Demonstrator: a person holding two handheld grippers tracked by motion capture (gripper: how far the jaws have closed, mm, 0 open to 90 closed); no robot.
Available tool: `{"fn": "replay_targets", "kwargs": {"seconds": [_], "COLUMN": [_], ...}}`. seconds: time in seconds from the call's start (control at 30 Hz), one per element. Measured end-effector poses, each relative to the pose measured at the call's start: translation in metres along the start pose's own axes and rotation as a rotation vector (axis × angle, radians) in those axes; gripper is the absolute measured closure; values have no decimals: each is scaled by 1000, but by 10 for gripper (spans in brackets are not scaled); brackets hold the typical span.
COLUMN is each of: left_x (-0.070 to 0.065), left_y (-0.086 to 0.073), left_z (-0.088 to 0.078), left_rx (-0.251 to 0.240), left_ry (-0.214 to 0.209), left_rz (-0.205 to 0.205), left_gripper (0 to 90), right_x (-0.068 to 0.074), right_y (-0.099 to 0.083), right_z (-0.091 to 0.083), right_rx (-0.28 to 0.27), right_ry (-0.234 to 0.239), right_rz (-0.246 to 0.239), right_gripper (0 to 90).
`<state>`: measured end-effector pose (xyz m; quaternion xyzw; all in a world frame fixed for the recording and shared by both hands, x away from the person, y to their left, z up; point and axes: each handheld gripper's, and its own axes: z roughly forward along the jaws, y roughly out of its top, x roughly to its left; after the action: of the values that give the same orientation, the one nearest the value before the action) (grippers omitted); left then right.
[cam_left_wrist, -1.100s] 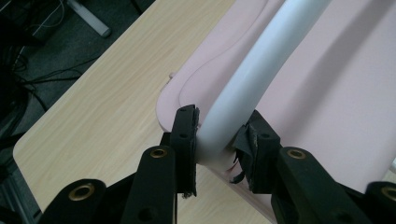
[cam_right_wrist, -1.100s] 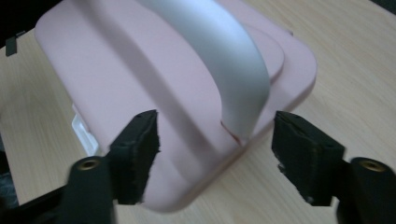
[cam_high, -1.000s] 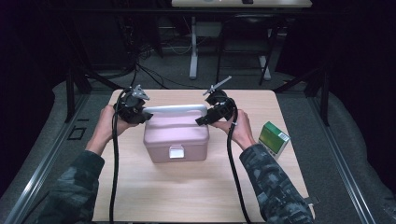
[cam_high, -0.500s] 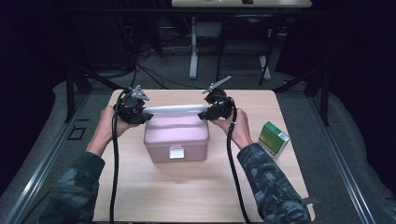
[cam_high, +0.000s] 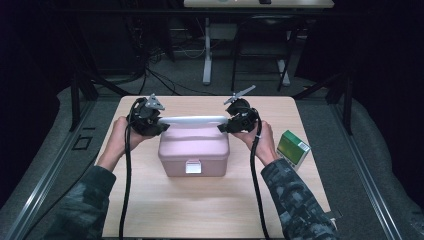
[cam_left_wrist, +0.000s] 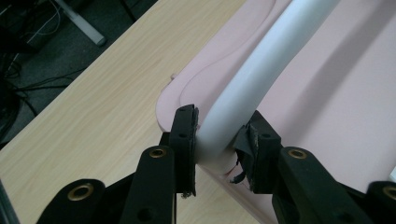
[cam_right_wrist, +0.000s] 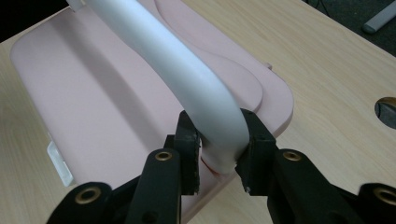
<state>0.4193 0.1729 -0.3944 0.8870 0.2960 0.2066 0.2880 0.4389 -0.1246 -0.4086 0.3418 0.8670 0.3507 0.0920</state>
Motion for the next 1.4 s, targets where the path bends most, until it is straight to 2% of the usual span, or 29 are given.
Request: {"fn": "replay_targets", "kwargs": {"seconds": [0.2,0.33,0.5,0.77,1.0,1.4], "left_x": [-7,-10,-18,-27,-34,-46], "left_y": [2,6,5,6,9,12], "left_z": [2,2,2,2,4,3], "left_rx": [-13,-6,-25,-36,-47,-42], "left_ry": [-8,-14,-23,-18,-24,-15], "left_rz": [2,-8,-17,-29,-47,-19], "left_gripper": [691,688,687,684,682,682], "right_x": [1,0,0,1,-3,1], "right_y": [-8,-11,-20,-27,-33,-46], "right_z": [-7,-10,-16,-23,-28,-37], "right_rx": [-2,6,-17,-12,-24,-39], "right_ry": [4,6,10,-7,-5,-18], "right_rz": [5,4,10,3,22,27], "right_gripper": [724,726,726,728,728,727]}}
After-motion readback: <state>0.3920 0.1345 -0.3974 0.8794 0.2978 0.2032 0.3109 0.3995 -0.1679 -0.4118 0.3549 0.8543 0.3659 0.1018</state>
